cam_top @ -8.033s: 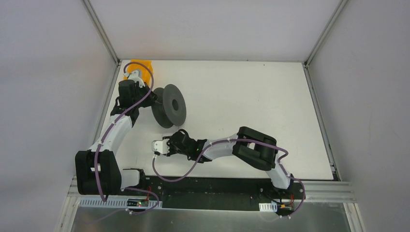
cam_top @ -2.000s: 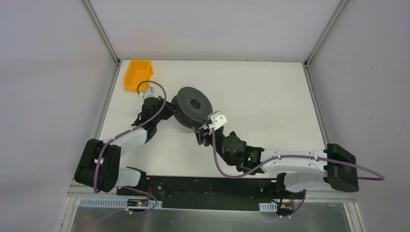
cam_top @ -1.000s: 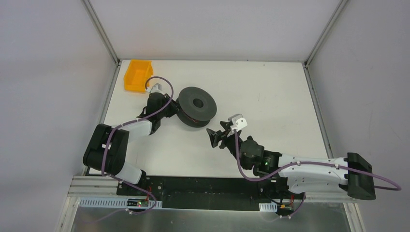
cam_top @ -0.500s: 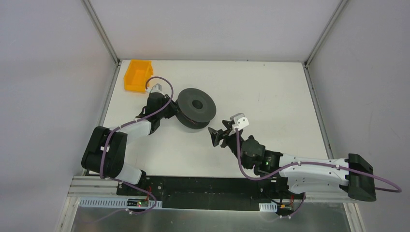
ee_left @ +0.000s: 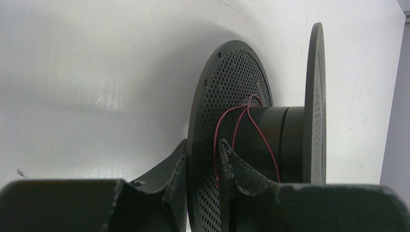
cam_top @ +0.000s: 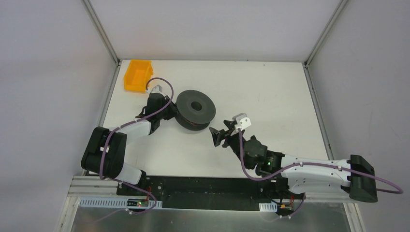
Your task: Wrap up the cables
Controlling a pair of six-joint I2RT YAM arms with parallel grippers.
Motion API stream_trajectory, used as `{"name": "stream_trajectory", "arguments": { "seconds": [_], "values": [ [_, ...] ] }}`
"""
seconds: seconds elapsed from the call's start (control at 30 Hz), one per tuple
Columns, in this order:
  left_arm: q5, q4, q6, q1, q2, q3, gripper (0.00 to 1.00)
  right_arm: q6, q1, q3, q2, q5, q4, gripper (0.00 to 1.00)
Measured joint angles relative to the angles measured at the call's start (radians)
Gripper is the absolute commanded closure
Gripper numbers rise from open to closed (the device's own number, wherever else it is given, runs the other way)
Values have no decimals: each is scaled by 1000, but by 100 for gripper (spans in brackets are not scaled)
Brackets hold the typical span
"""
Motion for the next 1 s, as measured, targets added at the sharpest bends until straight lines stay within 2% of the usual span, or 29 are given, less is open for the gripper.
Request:
{"name": "stream_trajectory", "arguments": {
  "seconds": [1.0],
  "values": [
    [-24, -78, 13, 0, -10, 1, 75, 5, -6, -13, -18, -12, -6, 32]
  ]
}}
